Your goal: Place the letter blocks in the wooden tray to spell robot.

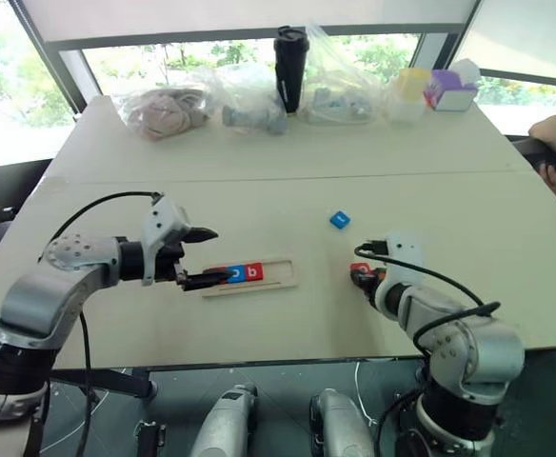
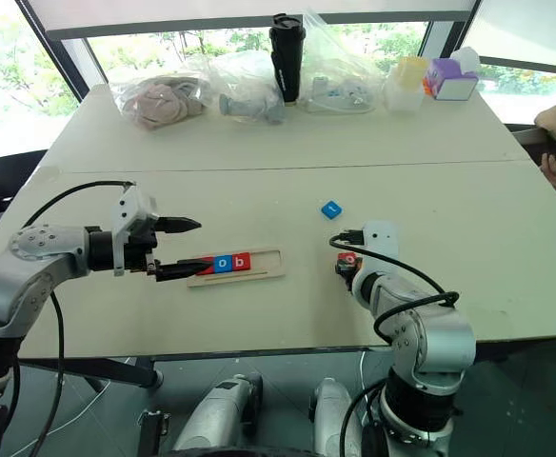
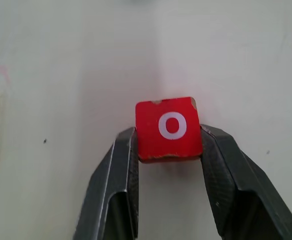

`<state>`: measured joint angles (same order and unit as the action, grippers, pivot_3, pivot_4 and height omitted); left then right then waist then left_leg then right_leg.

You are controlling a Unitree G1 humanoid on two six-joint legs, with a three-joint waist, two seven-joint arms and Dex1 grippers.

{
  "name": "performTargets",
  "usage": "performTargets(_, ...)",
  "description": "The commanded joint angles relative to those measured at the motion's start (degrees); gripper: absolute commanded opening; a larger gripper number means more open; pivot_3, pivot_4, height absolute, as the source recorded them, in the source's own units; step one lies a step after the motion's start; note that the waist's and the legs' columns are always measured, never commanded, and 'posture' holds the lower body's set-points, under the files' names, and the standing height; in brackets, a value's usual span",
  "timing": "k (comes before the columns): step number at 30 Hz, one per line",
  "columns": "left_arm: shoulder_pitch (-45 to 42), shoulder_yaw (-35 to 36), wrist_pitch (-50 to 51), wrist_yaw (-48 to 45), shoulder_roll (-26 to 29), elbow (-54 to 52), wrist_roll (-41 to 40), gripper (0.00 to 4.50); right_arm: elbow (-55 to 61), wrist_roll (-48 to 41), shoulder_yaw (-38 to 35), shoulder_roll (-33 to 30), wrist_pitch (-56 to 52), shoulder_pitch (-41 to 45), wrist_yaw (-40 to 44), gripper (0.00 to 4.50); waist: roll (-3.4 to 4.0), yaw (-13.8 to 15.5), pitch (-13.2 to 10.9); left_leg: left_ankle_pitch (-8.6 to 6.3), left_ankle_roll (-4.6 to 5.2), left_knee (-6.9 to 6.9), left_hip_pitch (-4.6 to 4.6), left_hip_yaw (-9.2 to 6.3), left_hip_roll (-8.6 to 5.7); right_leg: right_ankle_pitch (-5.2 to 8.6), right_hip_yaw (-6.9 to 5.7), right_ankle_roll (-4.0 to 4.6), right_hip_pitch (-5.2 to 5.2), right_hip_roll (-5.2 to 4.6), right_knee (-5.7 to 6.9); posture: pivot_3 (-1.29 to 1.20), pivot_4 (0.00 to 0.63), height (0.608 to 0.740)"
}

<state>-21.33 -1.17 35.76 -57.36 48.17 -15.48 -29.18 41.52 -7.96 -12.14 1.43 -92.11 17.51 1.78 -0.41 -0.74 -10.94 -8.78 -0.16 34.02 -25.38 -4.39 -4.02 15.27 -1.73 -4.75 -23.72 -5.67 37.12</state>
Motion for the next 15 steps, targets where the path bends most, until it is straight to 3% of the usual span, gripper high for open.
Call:
performTargets(1,-1.7,-0.1,-1.4,-1.1,-0.3,0.6,0.7,4.50,3.4,-0.3,-2.6,4.4,-0.4,-0.4,-1.9,1.14,0.00,0.0,0.0,0.00,-0.01,-0.01,0.00,-0.01,0.01,0.00,0.00,0.00,-0.01,0.01,0.00,0.00,0.150,0.740)
performTargets(2,-1.9,-0.3,-1.7,-1.3,-0.4,1.0,0.9,4.50,3.6,-0.5,-3.8,5.5,-0.4,-0.3,-2.1,2.18,0.01,0.0,0.0,0.00,-0.01,-0.02,0.00,-0.02,0.02,0.00,0.00,0.00,-0.02,0.02,0.02,0.00,0.150,0.740)
performTargets(7,-1.9,-0.3,-2.3,-2.1,-0.9,1.6,1.7,4.50,5.1,-5.8,-3.5,2.3,-0.4,-0.4,1.6,4.44,0.01,0.0,0.0,0.01,0.01,-0.02,0.00,-0.01,0.01,0.00,-0.01,0.00,-0.04,0.02,0.01,0.00,0.150,0.740)
performTargets(10,-1.8,0.0,-2.3,-2.5,-1.0,1.7,1.9,4.50,6.5,-14.9,-3.3,-10.4,-0.4,1.0,13.4,4.44,0.07,0.0,0.0,0.01,0.02,-0.02,-0.01,0.01,0.01,0.00,-0.01,0.00,-0.01,0.01,0.00,0.00,0.150,0.740)
performTargets(12,-1.7,-0.1,-2.6,-3.4,-0.7,1.7,2.0,4.50,5.2,-19.1,-3.0,-26.4,10.5,-0.9,28.3,4.44,0.13,0.1,-0.1,0.01,0.03,0.00,-0.01,0.00,0.01,0.01,-0.04,-0.01,0.06,-0.01,-0.08,0.00,0.150,0.740)
performTargets(15,-2.1,-0.5,-3.1,-4.6,-0.6,2.0,2.5,4.50,-2.4,-18.7,-0.9,-41.3,27.7,-5.8,42.9,4.44,0.06,0.1,-0.1,-0.05,0.08,0.03,0.03,0.02,-0.03,0.05,-0.15,-0.08,0.26,-0.12,-0.29,0.00,0.150,0.740)
